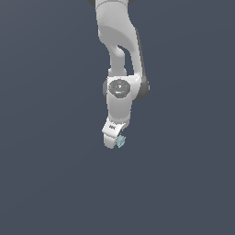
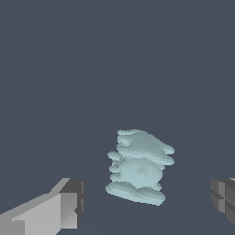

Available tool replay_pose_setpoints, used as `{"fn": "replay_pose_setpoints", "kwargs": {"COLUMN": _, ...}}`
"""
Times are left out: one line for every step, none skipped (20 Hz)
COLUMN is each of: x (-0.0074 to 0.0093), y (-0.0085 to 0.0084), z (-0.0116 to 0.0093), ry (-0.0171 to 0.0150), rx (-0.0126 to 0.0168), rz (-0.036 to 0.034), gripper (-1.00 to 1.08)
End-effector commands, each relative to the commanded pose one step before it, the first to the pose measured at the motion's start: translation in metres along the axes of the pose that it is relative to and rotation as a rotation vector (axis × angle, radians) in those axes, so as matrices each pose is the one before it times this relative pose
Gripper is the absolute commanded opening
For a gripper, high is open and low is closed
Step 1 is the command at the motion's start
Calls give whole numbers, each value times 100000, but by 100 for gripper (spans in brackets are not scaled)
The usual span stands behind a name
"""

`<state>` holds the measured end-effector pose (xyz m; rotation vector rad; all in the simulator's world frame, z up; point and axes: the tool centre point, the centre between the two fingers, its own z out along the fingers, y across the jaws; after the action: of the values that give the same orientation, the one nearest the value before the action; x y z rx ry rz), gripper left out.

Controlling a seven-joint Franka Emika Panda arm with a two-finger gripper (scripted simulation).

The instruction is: Pick up the object and move it to a goal position.

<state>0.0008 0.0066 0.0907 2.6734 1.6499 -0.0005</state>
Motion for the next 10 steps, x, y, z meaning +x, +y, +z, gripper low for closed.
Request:
{"fn": "replay_pose_setpoints", "kwargs": {"x": -3, "y": -1, "z": 138, "ry": 2, "rx": -7, "rz": -16, "gripper": 100}}
{"fn": "replay_pose_setpoints", "kwargs": {"x": -12, "y": 1, "z": 189, "ry": 0, "rx": 0, "rz": 0, "gripper": 100}}
{"fn": "replay_pose_setpoints", "kwargs": {"x": 20, "y": -19, "z": 264, "ry": 2, "rx": 1, "rz": -69, "gripper": 100}}
{"fn": "replay_pose_setpoints", "kwargs": {"x": -23, "y": 0, "z": 338, "ry": 0, "rx": 0, "rz": 0, "gripper": 100}}
{"fn": "replay_pose_setpoints", "kwargs": {"x": 9, "y": -21, "z": 411, "ry": 3, "rx": 2, "rz": -69, "gripper": 100}}
{"fn": "replay_pose_setpoints", "kwargs": {"x": 4, "y": -23, "z": 483, "ry": 4, "rx": 2, "rz": -69, "gripper": 100}}
{"fn": "replay_pose_setpoints", "kwargs": {"x": -13, "y": -18, "z": 552, "ry": 3, "rx": 2, "rz": -49, "gripper": 100}}
{"fn": "replay_pose_setpoints", "kwargs": {"x": -4, "y": -24, "z": 590, "ry": 4, "rx": 2, "rz": -69, "gripper": 100}}
{"fn": "replay_pose_setpoints", "kwargs": {"x": 2, "y": -20, "z": 522, "ry": 4, "rx": 2, "rz": -69, "gripper": 100}}
{"fn": "replay_pose_setpoints", "kwargs": {"x": -27, "y": 4, "z": 445, "ry": 0, "rx": 0, "rz": 0, "gripper": 100}}
